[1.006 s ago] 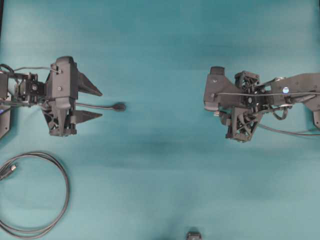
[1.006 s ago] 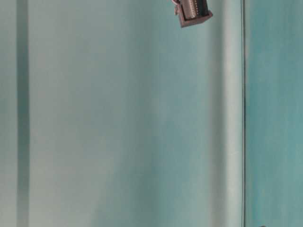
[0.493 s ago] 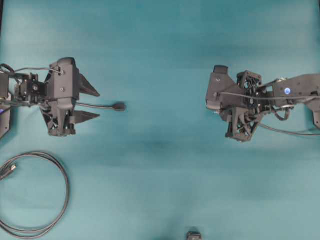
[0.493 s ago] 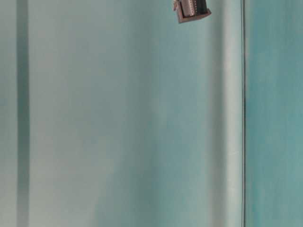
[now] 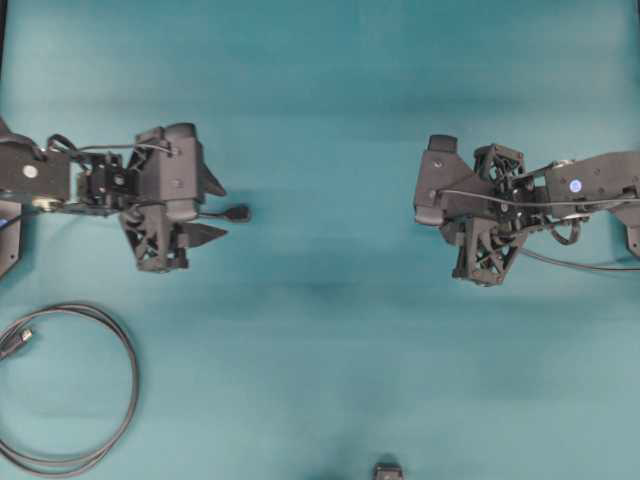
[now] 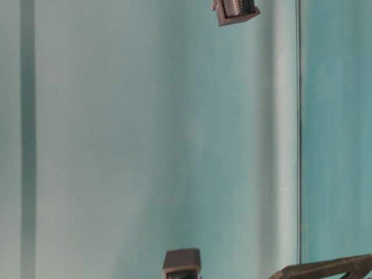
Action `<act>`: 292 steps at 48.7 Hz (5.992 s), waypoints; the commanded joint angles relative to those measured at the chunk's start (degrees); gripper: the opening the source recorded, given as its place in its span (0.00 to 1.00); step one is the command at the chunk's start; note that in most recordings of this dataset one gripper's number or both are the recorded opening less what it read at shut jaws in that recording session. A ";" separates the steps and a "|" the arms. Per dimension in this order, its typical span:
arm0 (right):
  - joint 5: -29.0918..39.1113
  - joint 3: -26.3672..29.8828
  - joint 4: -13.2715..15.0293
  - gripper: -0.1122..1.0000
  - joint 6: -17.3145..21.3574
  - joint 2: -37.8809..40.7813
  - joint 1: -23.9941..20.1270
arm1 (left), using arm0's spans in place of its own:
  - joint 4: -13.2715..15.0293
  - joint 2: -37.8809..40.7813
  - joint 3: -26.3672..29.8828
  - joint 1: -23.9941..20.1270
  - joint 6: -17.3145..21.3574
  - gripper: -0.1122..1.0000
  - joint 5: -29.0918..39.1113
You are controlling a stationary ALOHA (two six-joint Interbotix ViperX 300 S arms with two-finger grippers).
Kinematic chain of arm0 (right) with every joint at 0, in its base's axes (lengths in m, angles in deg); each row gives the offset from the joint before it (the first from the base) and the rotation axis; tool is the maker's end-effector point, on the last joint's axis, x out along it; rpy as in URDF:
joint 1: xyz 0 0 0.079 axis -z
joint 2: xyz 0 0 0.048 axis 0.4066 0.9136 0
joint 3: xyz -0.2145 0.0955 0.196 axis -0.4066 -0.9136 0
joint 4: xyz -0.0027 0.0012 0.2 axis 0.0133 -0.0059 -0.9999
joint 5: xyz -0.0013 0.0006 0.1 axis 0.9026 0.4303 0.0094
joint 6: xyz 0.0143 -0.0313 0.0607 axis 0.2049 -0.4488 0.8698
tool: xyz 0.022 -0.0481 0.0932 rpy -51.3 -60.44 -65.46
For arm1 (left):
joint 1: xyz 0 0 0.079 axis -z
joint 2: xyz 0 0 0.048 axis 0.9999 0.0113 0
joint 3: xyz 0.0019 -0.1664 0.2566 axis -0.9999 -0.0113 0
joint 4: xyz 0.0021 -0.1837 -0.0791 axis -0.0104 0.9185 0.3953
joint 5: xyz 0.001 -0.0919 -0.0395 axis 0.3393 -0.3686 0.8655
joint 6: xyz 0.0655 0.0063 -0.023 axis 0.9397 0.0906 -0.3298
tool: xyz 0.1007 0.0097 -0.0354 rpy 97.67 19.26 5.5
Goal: Insert the USB using both arms.
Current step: 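Close left gripper on female USB end, right gripper on male plug, then lift both held cable ends and bring them toward each other, then align the male plug with the female socket and push together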
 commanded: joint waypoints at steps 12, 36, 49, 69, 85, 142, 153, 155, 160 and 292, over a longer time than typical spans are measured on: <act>1.05 0.35 -0.18 0.35 -0.18 0.35 -0.97 | -0.18 3.52 2.11 -0.09 -0.09 0.78 -0.26; 1.05 0.70 -0.18 0.34 -0.35 0.35 -0.97 | -0.26 4.48 1.93 -0.09 -0.09 0.63 -0.18; 1.05 1.41 -0.18 0.34 -0.26 0.26 -0.97 | -0.26 6.94 3.43 -0.09 -0.09 0.52 -1.32; 1.05 1.49 -0.09 0.34 -0.35 0.00 -0.97 | -0.26 8.17 3.87 -0.09 0.00 0.50 2.99; 1.05 1.58 -0.09 0.34 -1.32 -1.32 -0.97 | -0.53 4.57 3.60 2.02 4.66 0.33 7.03; 9.49 7.47 4.83 0.31 -2.99 -11.25 -0.97 | 1.67 -1.41 16.00 7.91 -7.73 0.29 23.73; 13.27 7.65 9.32 0.31 -2.90 -17.31 -0.97 | 1.76 -2.64 20.92 6.15 -24.52 0.29 31.82; 13.97 7.56 9.93 0.31 -2.81 -18.37 -0.88 | 1.85 -3.43 21.18 5.36 -26.10 0.29 33.93; 15.29 7.29 11.07 0.31 -2.64 -21.36 -0.97 | 5.01 -7.03 21.53 2.11 -25.66 0.29 33.31; 33.57 12.48 71.54 0.30 2.29 -13.54 -23.38 | 91.67 29.00 43.59 -20.30 31.38 0.29 80.68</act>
